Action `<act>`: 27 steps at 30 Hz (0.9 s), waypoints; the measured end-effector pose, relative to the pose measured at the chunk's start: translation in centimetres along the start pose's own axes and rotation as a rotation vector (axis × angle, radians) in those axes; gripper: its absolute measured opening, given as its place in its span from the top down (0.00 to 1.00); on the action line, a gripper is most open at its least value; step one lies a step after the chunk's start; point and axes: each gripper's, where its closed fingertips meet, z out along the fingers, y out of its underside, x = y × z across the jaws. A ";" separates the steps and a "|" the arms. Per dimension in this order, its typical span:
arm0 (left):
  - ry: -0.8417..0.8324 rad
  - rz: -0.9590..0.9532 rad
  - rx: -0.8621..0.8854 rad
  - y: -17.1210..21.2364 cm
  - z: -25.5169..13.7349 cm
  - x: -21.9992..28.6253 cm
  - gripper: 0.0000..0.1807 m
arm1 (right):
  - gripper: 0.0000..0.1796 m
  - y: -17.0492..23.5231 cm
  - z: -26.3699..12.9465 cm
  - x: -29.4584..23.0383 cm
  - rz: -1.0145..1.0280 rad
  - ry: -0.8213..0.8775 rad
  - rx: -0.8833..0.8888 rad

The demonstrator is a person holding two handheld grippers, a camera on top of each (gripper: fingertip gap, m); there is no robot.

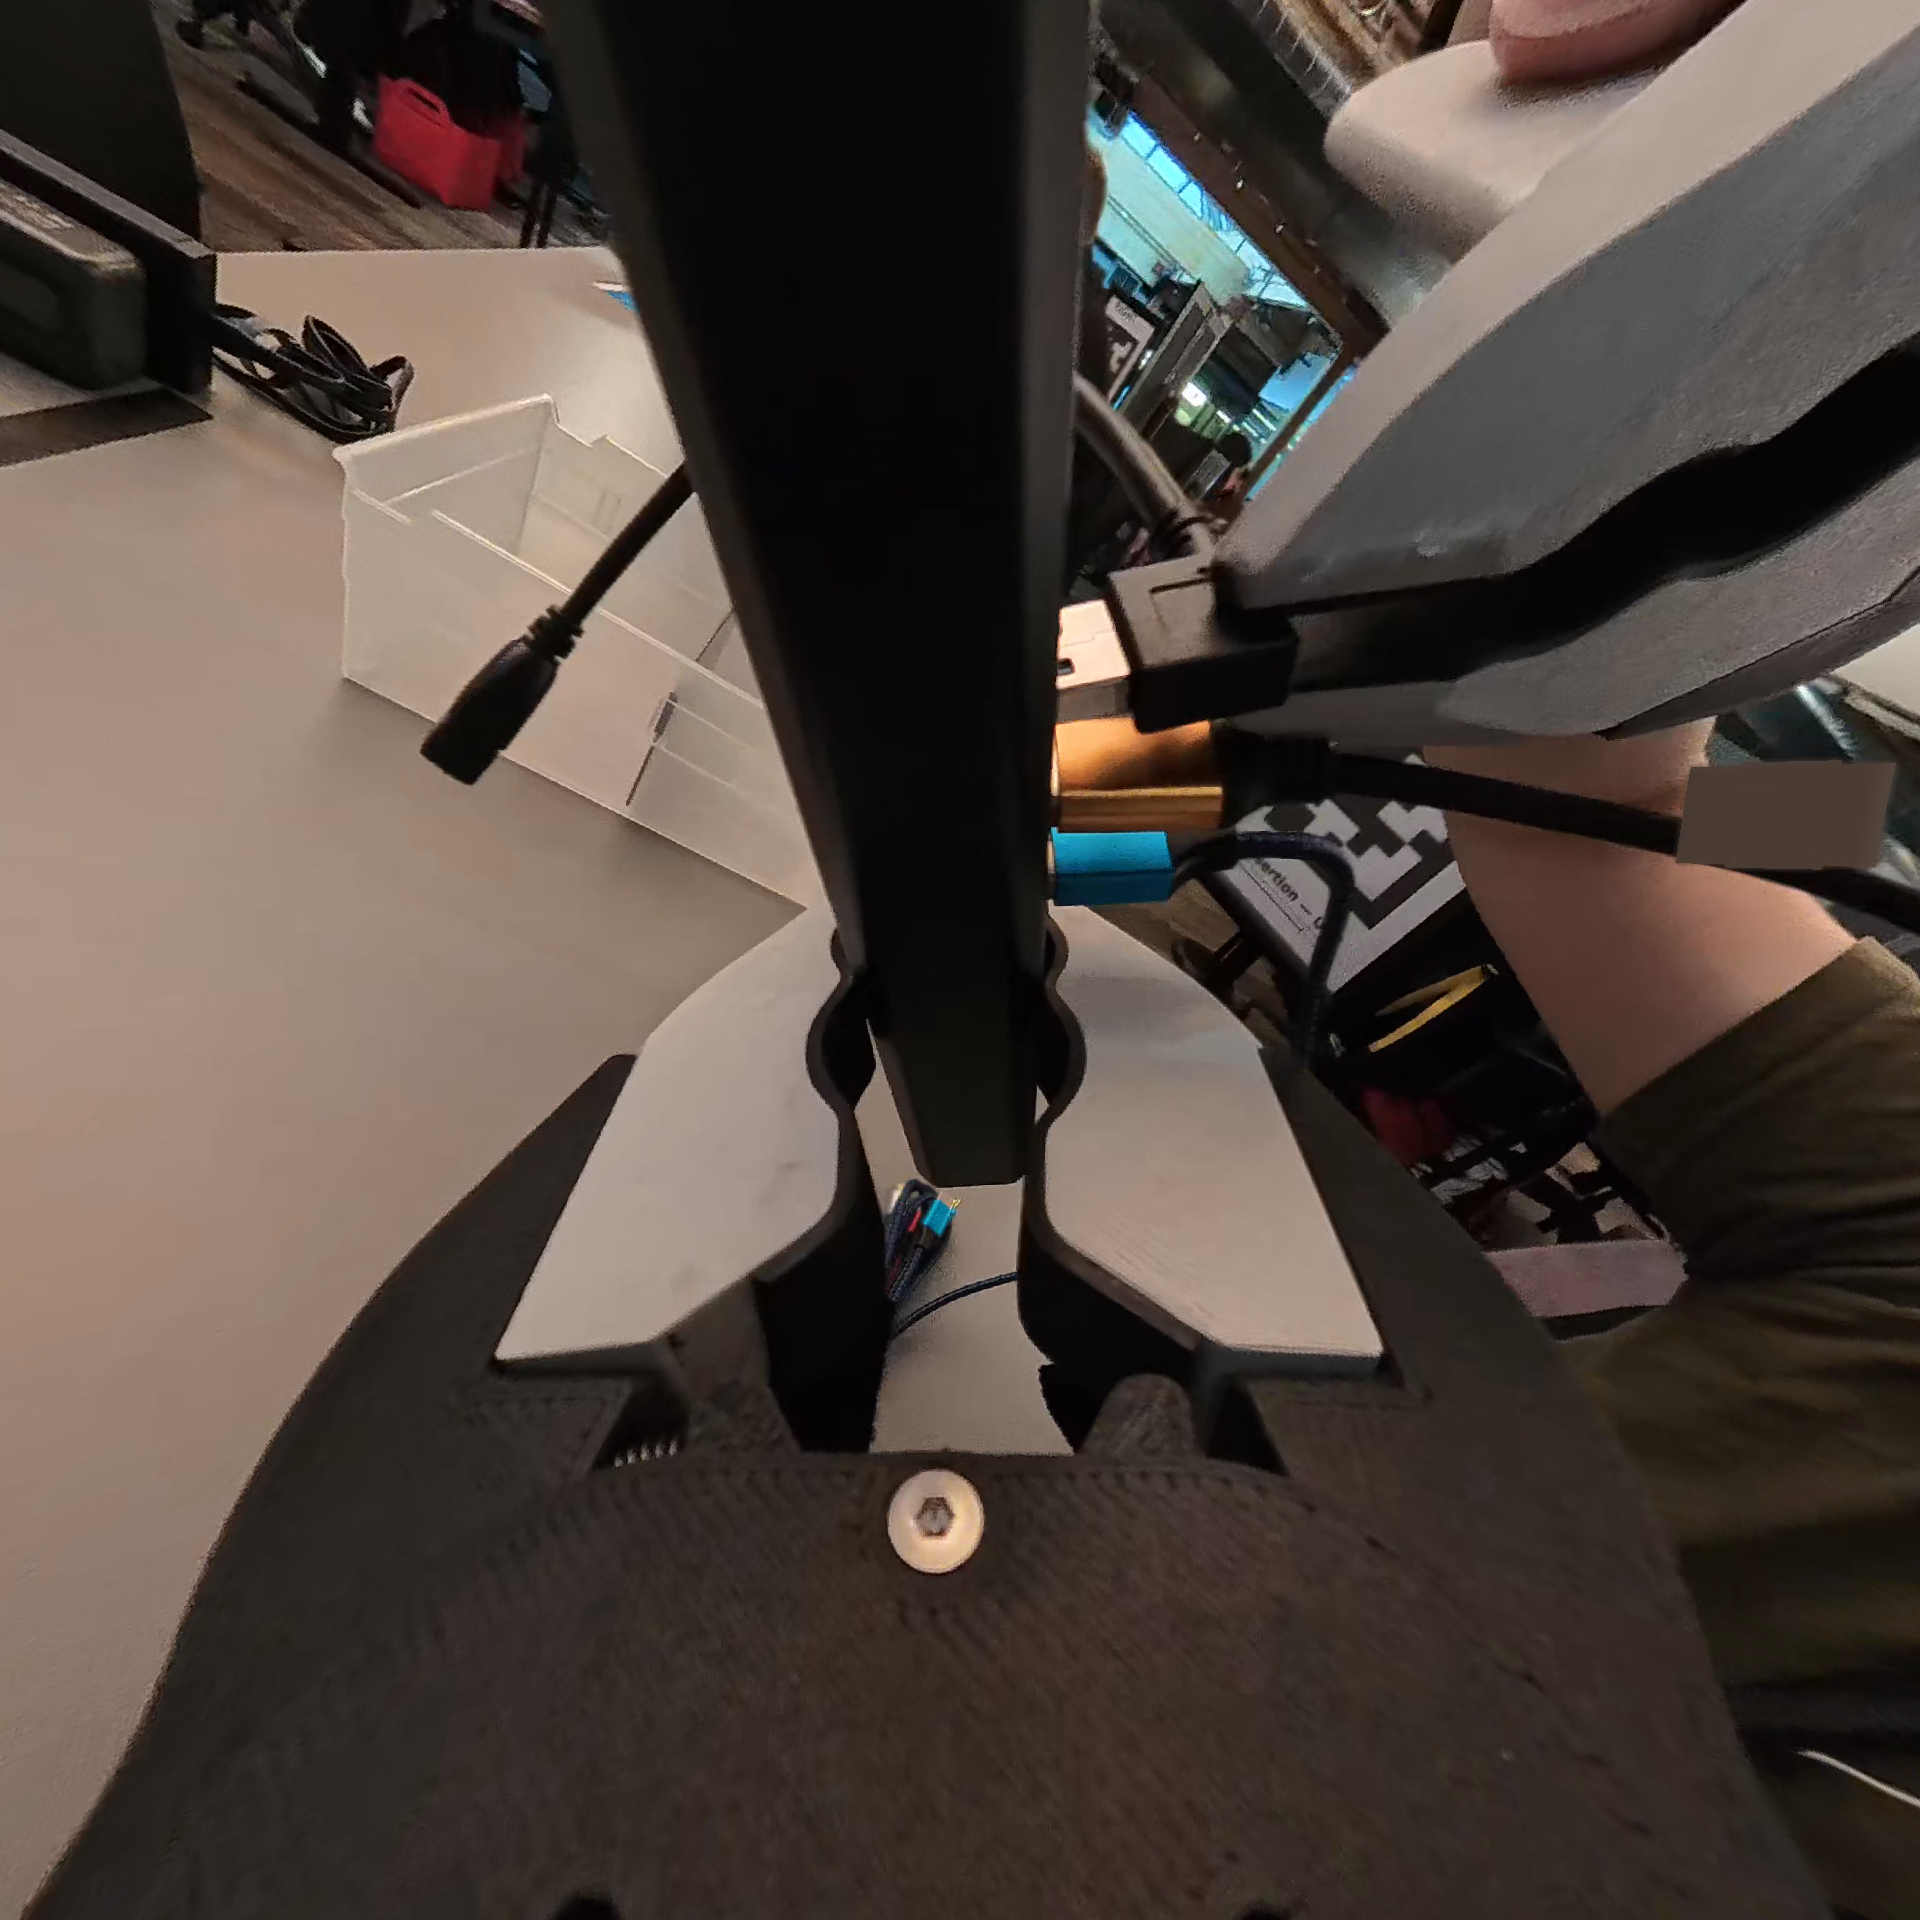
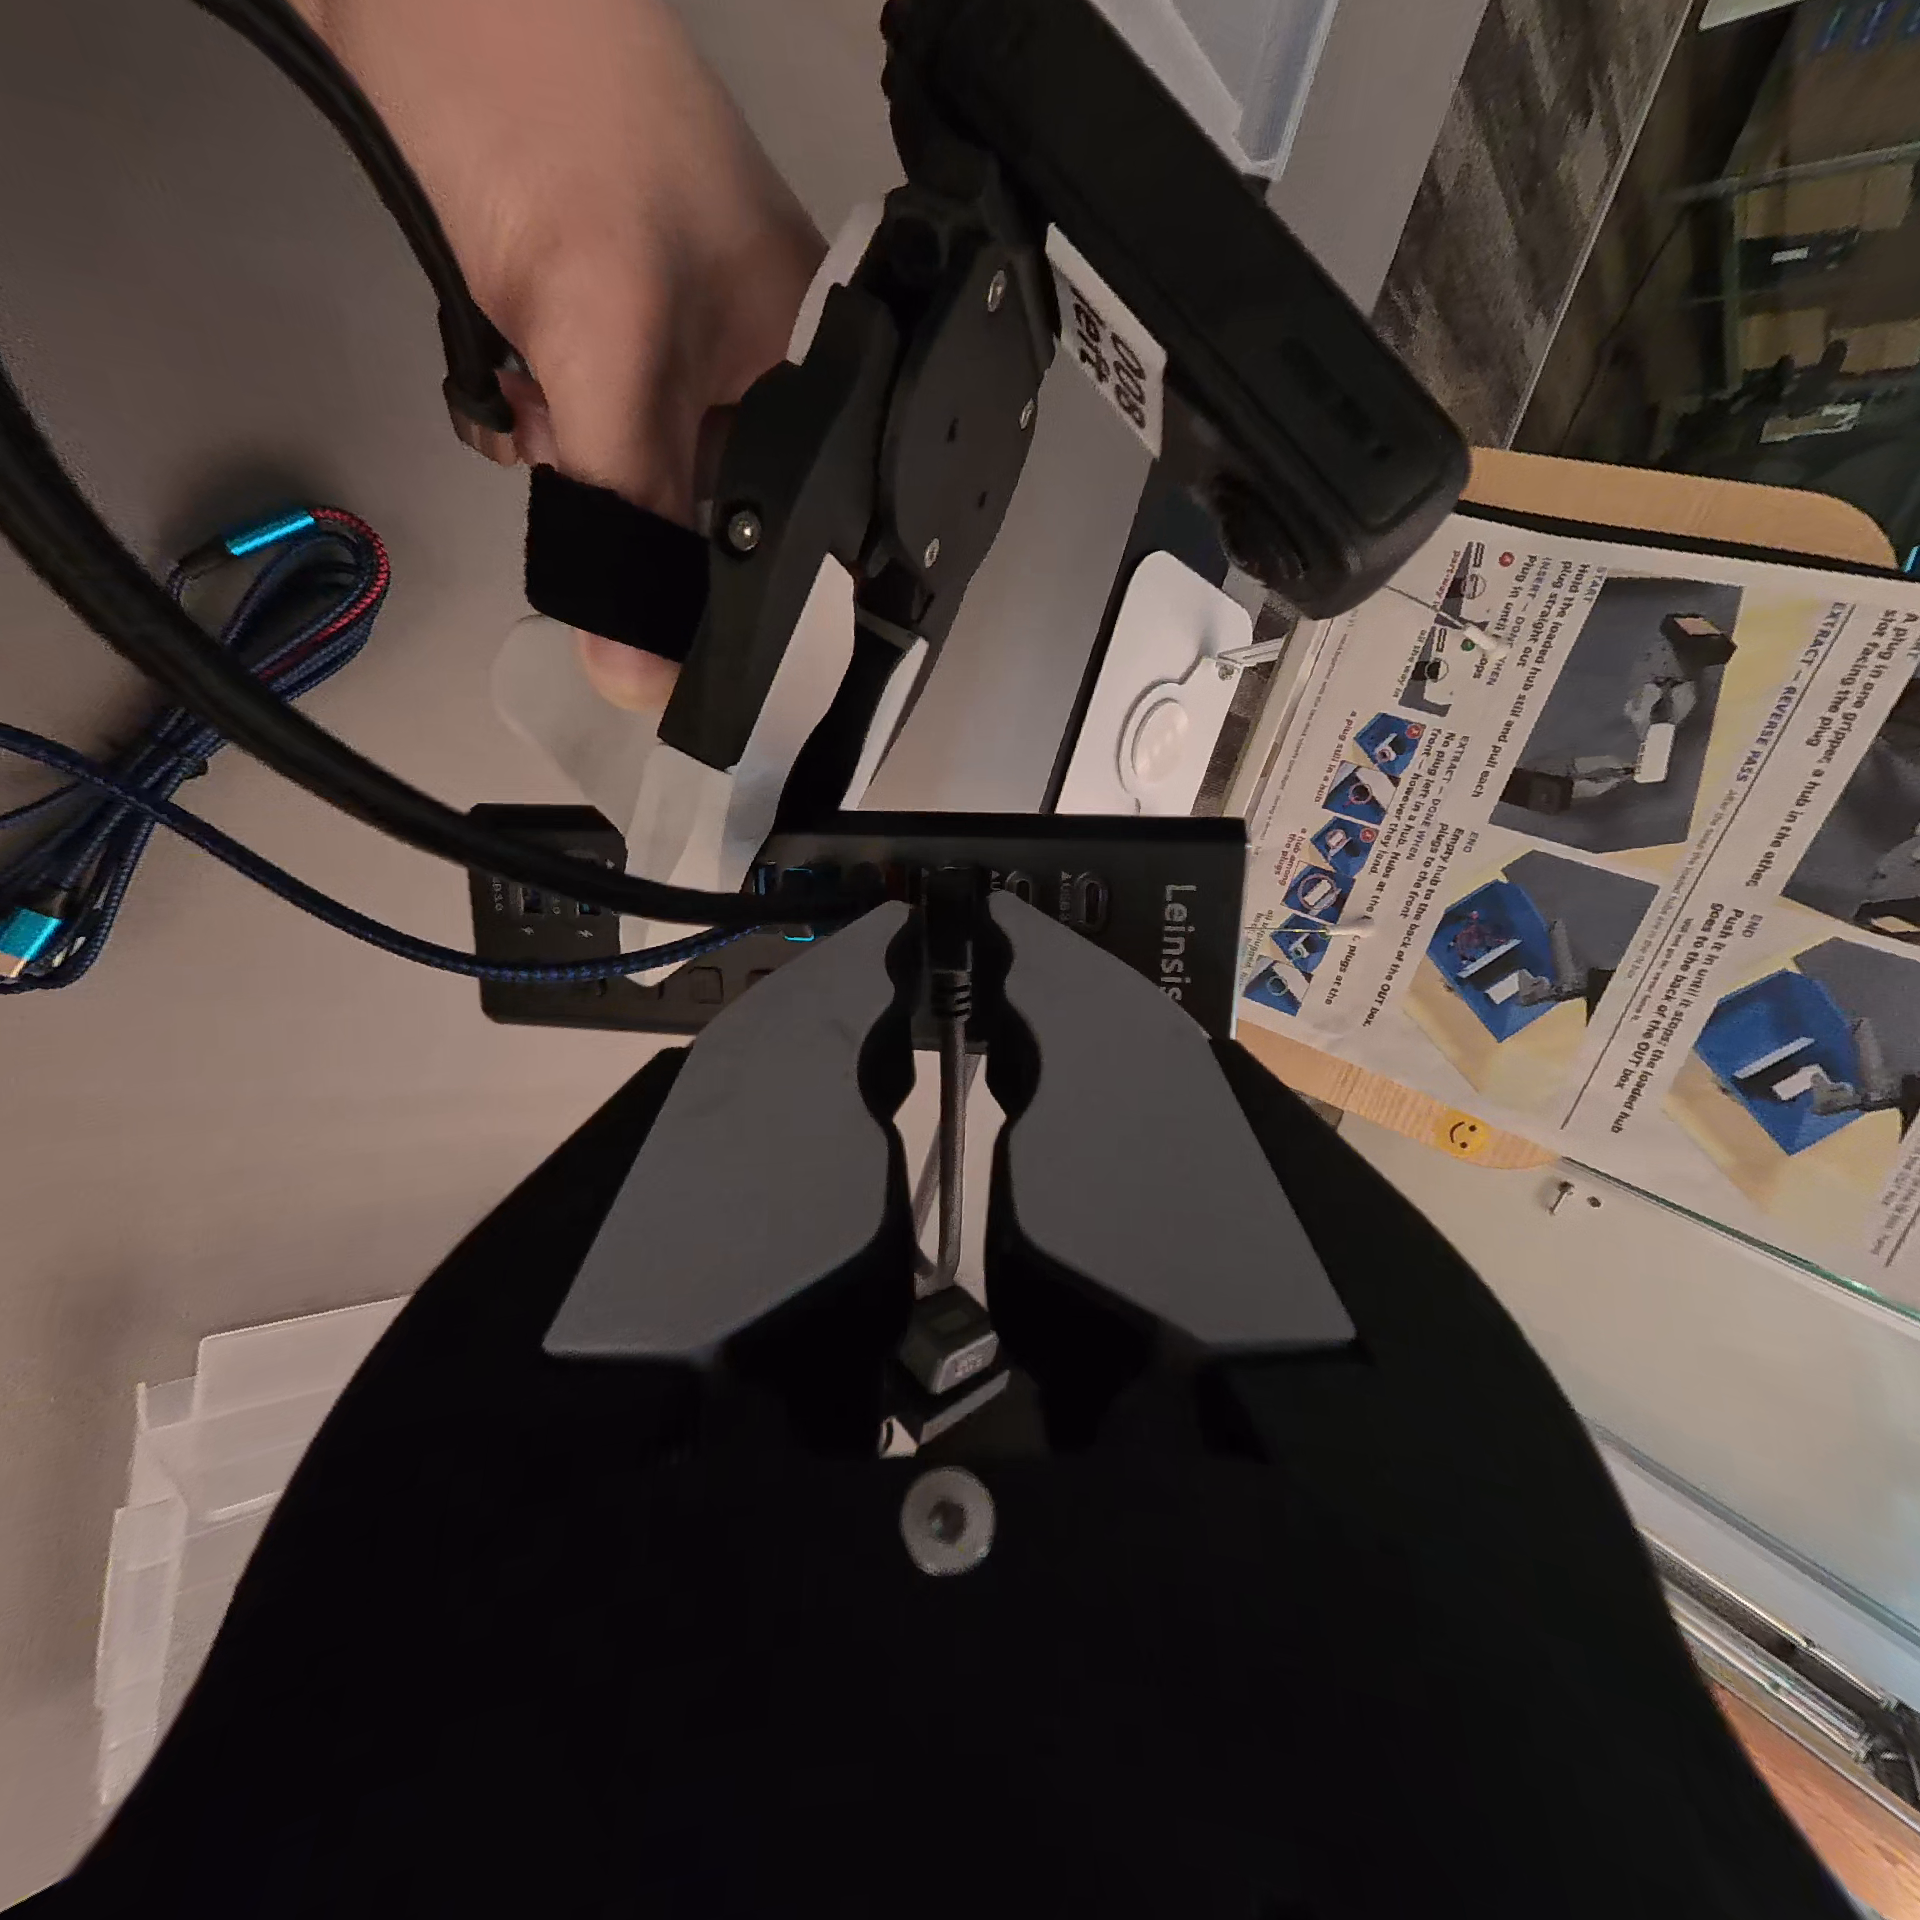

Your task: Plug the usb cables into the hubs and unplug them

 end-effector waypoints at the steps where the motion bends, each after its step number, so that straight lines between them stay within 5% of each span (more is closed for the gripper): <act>1: -0.008 0.006 -0.005 0.0 0.0 0.0 0.86 | 0.95 0.0 0.0 0.0 -0.005 0.002 -0.002; 12: -0.126 0.092 -0.017 0.1 -0.2 -1.0 0.85 | 0.95 0.6 0.4 -0.1 -0.038 0.003 -0.141; 19: -0.101 0.146 0.007 -0.5 -0.4 -0.1 0.85 | 0.95 0.0 -0.3 0.3 0.015 0.010 -0.025; 27: -0.140 0.190 0.032 -1.0 -0.6 -0.1 0.85 | 0.95 -0.2 -0.6 0.6 -0.086 0.119 -0.085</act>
